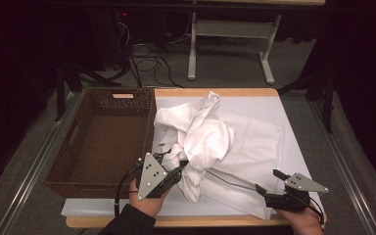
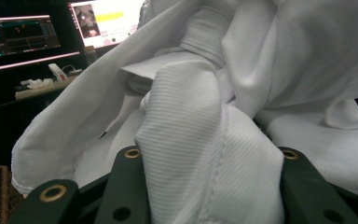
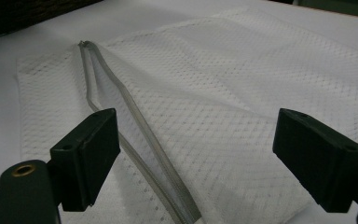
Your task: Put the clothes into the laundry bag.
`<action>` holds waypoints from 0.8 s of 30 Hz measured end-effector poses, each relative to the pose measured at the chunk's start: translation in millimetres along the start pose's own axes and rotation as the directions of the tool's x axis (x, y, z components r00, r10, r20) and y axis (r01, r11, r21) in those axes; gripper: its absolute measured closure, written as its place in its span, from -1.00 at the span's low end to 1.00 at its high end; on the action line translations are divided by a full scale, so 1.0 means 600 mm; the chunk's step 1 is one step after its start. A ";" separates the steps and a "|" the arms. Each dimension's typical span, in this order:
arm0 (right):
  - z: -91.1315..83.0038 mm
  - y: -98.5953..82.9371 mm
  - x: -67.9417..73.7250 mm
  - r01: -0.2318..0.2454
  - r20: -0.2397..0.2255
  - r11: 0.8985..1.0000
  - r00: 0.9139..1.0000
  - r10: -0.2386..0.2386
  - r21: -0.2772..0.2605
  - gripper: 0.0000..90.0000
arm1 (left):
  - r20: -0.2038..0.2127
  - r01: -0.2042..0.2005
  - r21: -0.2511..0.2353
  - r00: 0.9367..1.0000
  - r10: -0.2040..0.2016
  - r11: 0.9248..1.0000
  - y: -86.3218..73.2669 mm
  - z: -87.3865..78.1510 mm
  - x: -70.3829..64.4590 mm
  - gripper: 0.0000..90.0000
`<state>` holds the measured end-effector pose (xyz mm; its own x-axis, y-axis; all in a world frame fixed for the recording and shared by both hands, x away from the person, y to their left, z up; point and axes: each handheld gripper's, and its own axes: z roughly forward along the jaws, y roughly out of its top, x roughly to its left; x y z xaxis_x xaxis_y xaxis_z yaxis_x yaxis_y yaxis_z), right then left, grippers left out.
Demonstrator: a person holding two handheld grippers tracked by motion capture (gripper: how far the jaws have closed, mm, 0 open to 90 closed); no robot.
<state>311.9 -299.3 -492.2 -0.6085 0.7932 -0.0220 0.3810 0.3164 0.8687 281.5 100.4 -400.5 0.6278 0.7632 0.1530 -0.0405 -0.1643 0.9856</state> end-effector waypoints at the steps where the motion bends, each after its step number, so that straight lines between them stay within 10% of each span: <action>1: 0.000 0.000 0.000 0.000 0.000 1.000 1.000 0.000 -0.001 -0.66 | 0.005 0.001 0.001 1.000 -0.001 1.000 -0.004 -0.001 -0.005 0.42; 24: 0.003 0.008 0.010 0.001 -0.014 1.000 1.000 -0.001 0.028 -0.51 | 0.009 0.016 0.035 1.000 -0.016 0.999 -0.093 0.000 -0.047 0.41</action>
<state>311.2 -292.4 -489.0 -0.6182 0.7858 -0.0160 0.3998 0.3319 0.8544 266.0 87.9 -459.8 0.6351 0.7603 0.1366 -0.0033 -0.1741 0.9847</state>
